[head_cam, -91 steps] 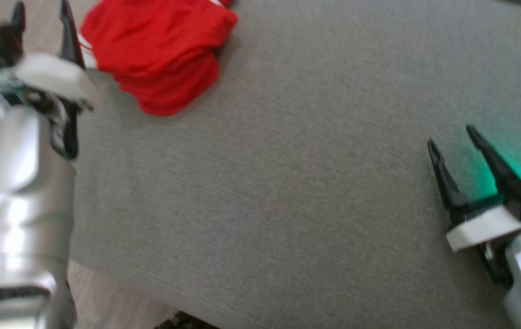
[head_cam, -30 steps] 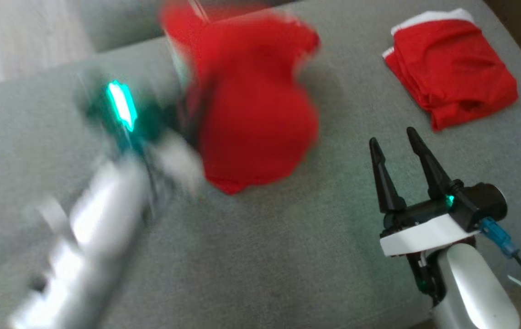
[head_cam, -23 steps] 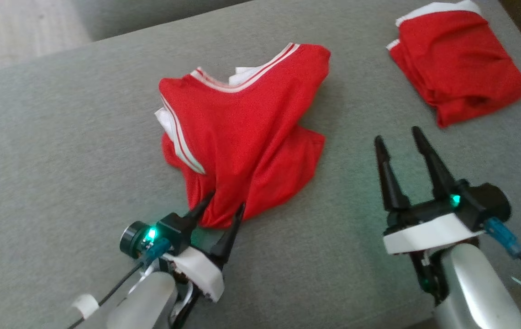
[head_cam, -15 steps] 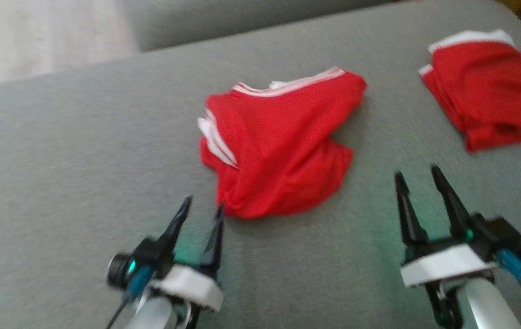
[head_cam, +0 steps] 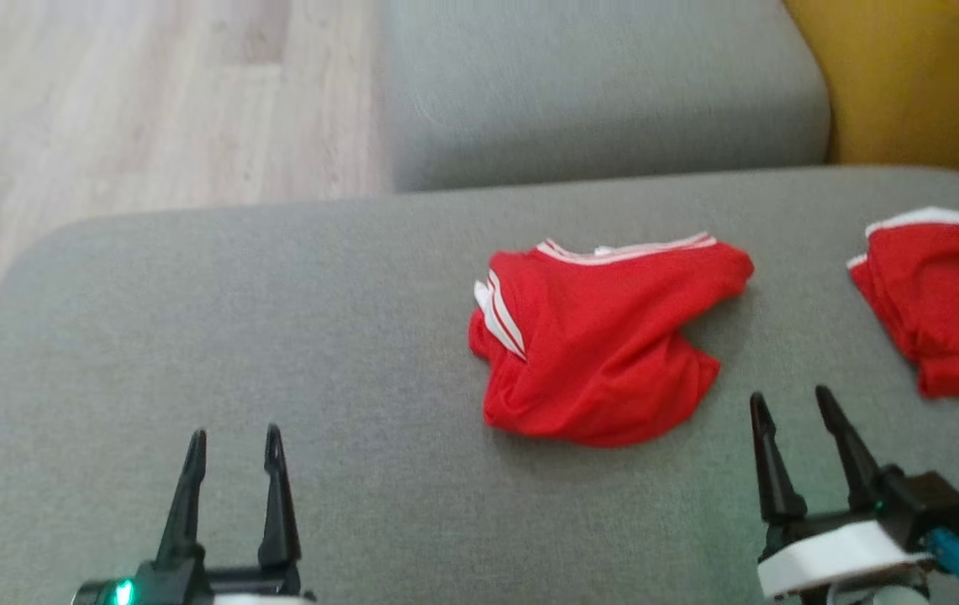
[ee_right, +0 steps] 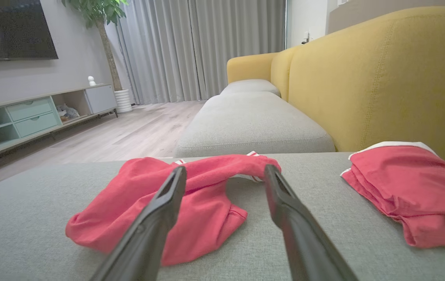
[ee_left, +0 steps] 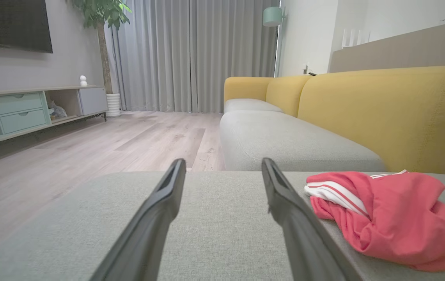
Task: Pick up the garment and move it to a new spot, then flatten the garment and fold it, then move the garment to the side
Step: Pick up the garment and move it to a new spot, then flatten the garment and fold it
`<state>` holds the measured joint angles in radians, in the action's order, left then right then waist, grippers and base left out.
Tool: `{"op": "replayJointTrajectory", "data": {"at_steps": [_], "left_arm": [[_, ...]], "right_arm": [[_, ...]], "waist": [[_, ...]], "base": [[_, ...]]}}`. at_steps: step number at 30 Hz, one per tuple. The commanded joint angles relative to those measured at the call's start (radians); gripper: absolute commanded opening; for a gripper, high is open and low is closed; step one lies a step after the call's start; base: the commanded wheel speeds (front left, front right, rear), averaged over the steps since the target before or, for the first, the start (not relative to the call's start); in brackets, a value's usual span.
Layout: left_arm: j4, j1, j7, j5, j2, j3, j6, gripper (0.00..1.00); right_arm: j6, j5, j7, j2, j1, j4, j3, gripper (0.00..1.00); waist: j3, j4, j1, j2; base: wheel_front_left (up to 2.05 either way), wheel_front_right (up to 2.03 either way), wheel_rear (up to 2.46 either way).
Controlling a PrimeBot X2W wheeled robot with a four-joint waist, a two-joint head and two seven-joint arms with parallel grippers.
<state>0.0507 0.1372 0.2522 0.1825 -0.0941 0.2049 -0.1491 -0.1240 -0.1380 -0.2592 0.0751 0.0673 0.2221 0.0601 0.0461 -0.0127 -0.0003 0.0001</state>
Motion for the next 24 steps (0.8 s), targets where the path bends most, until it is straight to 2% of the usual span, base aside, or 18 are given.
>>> {"op": "replayJointTrajectory", "data": {"at_steps": [1,7,24], "left_arm": [[-0.039,-0.022,0.009,-0.012,0.008,-0.043,0.007,1.0],[-0.045,0.003,0.009,-0.078,0.017,-0.075,0.05,1.0],[-0.028,0.004,0.009,-0.123,0.035,-0.094,0.09,1.0]], "right_arm": [[-0.007,0.007,-0.003,0.002,-0.015,-0.035,0.023,1.0],[-0.007,0.015,-0.003,-0.007,0.013,-0.029,0.045,1.0],[-0.007,0.011,-0.003,-0.013,0.013,-0.007,0.039,1.0]], "waist": [[0.026,-0.022,0.0003,-0.0001],[0.039,-0.022,0.0003,-0.0001],[0.035,-0.008,0.0003,-0.0001]], "base": [[0.0,0.0,0.0],[0.0,0.0,0.0],[0.0,0.0,0.0]]}}
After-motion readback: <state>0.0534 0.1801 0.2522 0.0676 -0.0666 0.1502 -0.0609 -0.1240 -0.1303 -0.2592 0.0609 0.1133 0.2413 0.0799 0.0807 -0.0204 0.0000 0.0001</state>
